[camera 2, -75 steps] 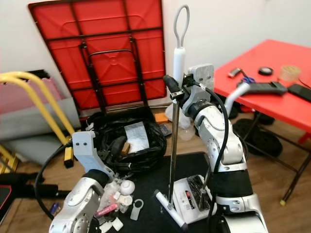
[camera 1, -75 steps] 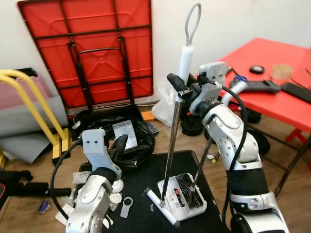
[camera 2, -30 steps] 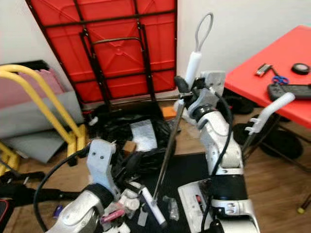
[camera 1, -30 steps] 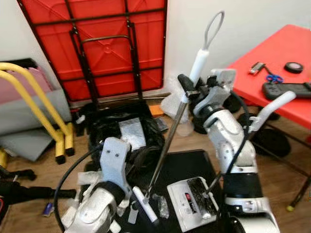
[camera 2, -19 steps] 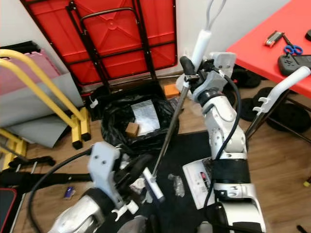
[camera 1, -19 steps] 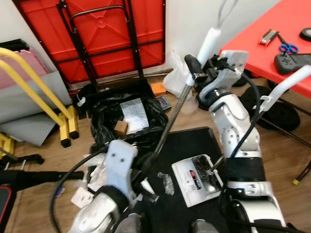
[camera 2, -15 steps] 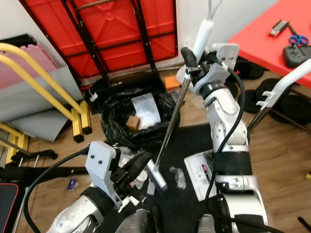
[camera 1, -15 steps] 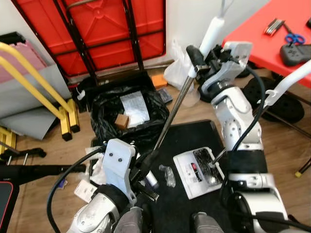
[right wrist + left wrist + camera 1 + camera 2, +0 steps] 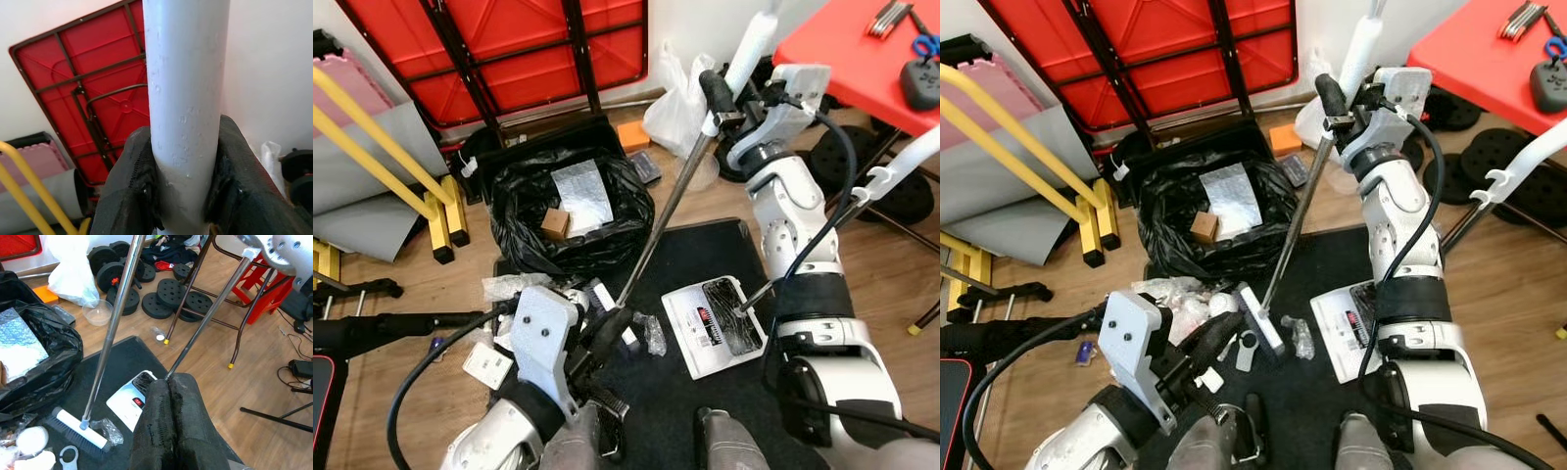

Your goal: Sweep floor

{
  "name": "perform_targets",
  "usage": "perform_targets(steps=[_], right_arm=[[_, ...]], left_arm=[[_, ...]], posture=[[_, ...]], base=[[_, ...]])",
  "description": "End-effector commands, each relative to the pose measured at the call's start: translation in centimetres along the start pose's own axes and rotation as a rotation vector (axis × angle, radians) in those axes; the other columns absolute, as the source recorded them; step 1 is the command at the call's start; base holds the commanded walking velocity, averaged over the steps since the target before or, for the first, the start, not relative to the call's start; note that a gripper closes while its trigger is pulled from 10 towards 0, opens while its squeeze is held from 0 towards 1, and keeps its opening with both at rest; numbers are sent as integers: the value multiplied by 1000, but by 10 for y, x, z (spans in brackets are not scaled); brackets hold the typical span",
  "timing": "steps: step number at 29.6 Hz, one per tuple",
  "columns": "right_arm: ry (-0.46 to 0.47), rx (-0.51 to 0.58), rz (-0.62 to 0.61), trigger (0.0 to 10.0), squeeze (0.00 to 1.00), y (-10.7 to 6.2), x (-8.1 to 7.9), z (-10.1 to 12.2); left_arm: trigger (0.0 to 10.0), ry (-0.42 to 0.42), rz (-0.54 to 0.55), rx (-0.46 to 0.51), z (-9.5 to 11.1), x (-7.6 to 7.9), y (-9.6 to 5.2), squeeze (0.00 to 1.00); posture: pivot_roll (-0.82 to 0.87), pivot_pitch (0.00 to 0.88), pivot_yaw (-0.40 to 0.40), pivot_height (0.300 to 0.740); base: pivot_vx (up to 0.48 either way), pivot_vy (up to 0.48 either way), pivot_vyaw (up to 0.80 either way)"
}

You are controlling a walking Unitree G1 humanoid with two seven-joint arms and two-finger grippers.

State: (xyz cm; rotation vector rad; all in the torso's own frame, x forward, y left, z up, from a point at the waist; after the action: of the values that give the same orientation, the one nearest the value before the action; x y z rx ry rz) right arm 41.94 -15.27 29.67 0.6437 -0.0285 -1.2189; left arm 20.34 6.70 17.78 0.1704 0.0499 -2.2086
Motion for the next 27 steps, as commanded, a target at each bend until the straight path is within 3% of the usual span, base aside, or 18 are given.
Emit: perform_targets(steps=[1,18,27], right_arm=[[2,49,21,10000,0,2,-5,8],[-108,5,-69,10000,0,-8,19,-5],[-151,52,-87,10000,0,-3,23,18]], left_arm=[[10000,-9,-128,10,1,15,-4,0],[10000,-14,-138,6,2,14,-3,0],[10000,-19,-143,9,2,14,-2,0]], posture=[[81,345,74,740],[79,354,83,740],[66,356,83,740]], base=[[0,0,0],[0,0,0],[0,0,0]])
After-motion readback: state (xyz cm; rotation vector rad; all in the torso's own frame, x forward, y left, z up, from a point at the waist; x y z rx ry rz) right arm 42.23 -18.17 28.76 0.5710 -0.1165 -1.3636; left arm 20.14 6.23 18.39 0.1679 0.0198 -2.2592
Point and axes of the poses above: a point about 5 cm out from each wrist's last joint towards the gripper, its own y axis pointing out of the wrist towards the gripper, its own z axis along the axis of the wrist's last joint, x = y × z, the point moved 5 cm from there along y, pointing out of the wrist towards the gripper, and after that the axes turned 13 degrees about y, right-handed, at the moved point
